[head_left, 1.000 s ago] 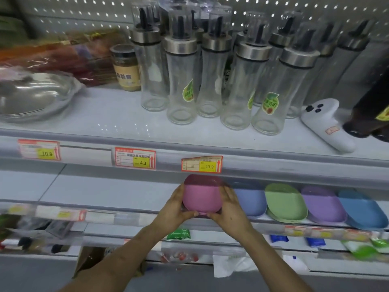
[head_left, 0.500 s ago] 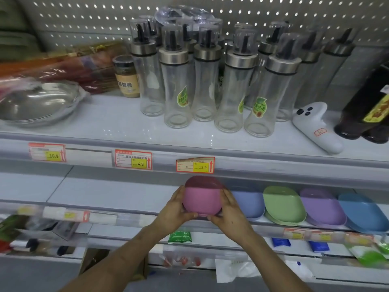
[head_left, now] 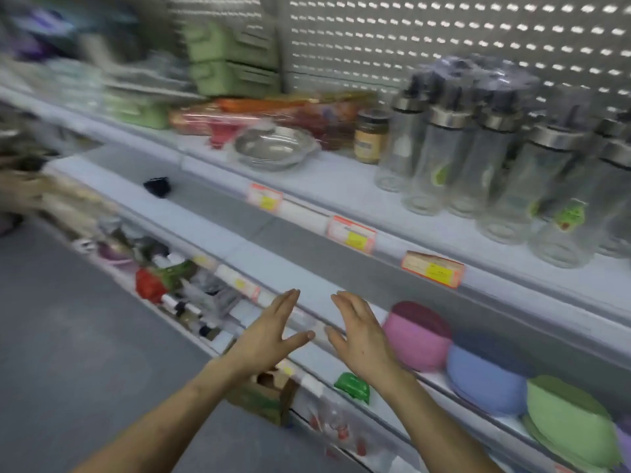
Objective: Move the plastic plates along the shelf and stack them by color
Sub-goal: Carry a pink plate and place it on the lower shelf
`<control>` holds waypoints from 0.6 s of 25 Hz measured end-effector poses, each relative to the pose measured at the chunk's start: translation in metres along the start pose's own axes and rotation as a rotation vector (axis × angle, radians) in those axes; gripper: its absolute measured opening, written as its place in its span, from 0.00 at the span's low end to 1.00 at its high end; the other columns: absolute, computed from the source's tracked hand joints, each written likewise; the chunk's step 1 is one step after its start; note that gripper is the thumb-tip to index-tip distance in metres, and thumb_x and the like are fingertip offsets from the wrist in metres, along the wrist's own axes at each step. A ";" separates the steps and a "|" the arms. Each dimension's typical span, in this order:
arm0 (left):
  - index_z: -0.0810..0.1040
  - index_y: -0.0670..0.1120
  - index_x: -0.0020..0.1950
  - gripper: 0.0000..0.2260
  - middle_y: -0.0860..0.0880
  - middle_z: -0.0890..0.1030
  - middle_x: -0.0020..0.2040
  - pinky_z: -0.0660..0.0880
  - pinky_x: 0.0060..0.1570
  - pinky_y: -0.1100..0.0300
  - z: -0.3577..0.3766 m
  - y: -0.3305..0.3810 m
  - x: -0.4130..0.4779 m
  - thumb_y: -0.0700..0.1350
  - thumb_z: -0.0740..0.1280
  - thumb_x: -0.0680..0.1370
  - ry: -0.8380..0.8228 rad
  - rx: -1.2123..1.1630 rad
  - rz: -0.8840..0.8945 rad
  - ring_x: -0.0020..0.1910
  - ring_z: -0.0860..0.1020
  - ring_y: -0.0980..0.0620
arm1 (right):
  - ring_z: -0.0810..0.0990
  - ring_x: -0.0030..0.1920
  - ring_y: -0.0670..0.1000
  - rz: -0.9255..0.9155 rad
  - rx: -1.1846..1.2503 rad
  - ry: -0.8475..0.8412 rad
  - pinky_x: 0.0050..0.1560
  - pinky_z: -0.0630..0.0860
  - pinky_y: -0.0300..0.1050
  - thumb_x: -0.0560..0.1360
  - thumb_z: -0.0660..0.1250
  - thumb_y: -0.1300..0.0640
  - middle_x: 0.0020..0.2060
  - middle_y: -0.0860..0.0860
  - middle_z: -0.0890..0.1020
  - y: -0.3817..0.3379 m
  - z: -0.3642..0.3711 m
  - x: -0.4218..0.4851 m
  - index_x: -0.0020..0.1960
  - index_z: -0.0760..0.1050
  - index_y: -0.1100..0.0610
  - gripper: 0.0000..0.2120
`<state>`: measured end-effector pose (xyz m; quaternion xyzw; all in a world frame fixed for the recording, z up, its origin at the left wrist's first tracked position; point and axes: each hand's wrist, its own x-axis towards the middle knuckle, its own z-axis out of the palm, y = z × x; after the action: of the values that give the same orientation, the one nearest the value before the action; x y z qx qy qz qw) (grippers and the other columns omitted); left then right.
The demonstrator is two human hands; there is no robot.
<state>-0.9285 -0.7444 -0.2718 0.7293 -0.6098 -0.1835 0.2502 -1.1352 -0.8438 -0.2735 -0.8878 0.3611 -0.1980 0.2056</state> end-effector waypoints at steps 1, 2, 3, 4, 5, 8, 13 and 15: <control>0.52 0.55 0.84 0.42 0.55 0.55 0.83 0.62 0.76 0.55 -0.026 -0.013 -0.019 0.72 0.61 0.76 0.066 0.048 -0.041 0.80 0.57 0.55 | 0.67 0.75 0.52 -0.074 0.034 -0.032 0.76 0.65 0.47 0.80 0.66 0.46 0.75 0.52 0.68 -0.026 0.009 0.013 0.77 0.67 0.56 0.29; 0.52 0.54 0.84 0.43 0.55 0.56 0.83 0.63 0.76 0.53 -0.053 -0.024 -0.041 0.73 0.61 0.76 0.140 0.090 -0.087 0.80 0.58 0.55 | 0.67 0.74 0.52 -0.154 0.058 -0.068 0.76 0.65 0.48 0.80 0.66 0.44 0.74 0.51 0.69 -0.054 0.018 0.025 0.77 0.68 0.56 0.29; 0.53 0.54 0.83 0.43 0.55 0.56 0.83 0.63 0.76 0.52 -0.083 -0.038 -0.071 0.74 0.62 0.75 0.224 0.128 -0.149 0.80 0.58 0.55 | 0.67 0.74 0.51 -0.245 0.086 -0.113 0.76 0.65 0.48 0.80 0.66 0.43 0.74 0.51 0.70 -0.091 0.030 0.037 0.77 0.68 0.55 0.29; 0.53 0.54 0.83 0.44 0.55 0.56 0.82 0.64 0.76 0.52 -0.110 -0.047 -0.103 0.73 0.63 0.75 0.295 0.160 -0.204 0.80 0.58 0.55 | 0.66 0.74 0.50 -0.322 0.113 -0.160 0.76 0.64 0.48 0.80 0.66 0.42 0.74 0.50 0.70 -0.126 0.040 0.046 0.77 0.67 0.55 0.30; 0.53 0.54 0.84 0.44 0.55 0.56 0.82 0.64 0.76 0.52 -0.134 -0.055 -0.137 0.73 0.64 0.75 0.358 0.189 -0.267 0.80 0.58 0.56 | 0.66 0.75 0.50 -0.388 0.137 -0.210 0.76 0.64 0.49 0.79 0.66 0.41 0.74 0.50 0.70 -0.162 0.050 0.052 0.77 0.67 0.54 0.31; 0.54 0.54 0.83 0.45 0.55 0.58 0.82 0.65 0.75 0.52 -0.197 -0.069 -0.267 0.76 0.61 0.73 0.541 0.284 -0.490 0.79 0.61 0.54 | 0.69 0.74 0.52 -0.622 0.213 -0.325 0.76 0.65 0.49 0.76 0.66 0.38 0.73 0.52 0.72 -0.286 0.083 0.043 0.76 0.69 0.55 0.34; 0.59 0.49 0.82 0.46 0.53 0.63 0.80 0.60 0.77 0.58 -0.261 -0.022 -0.484 0.76 0.60 0.72 0.820 0.447 -0.788 0.78 0.63 0.54 | 0.65 0.76 0.46 -1.001 0.412 -0.498 0.76 0.63 0.44 0.78 0.68 0.41 0.75 0.46 0.68 -0.478 0.092 -0.050 0.79 0.64 0.51 0.33; 0.61 0.47 0.82 0.46 0.52 0.65 0.78 0.57 0.77 0.60 -0.276 0.020 -0.563 0.74 0.61 0.72 0.915 0.523 -0.882 0.78 0.63 0.53 | 0.65 0.75 0.44 -1.136 0.543 -0.571 0.75 0.64 0.42 0.79 0.68 0.42 0.75 0.44 0.67 -0.546 0.087 -0.108 0.79 0.64 0.50 0.31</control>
<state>-0.8928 -0.1560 -0.0586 0.9499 -0.1132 0.2118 0.2001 -0.8579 -0.3893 -0.0908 -0.8738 -0.2907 -0.1169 0.3720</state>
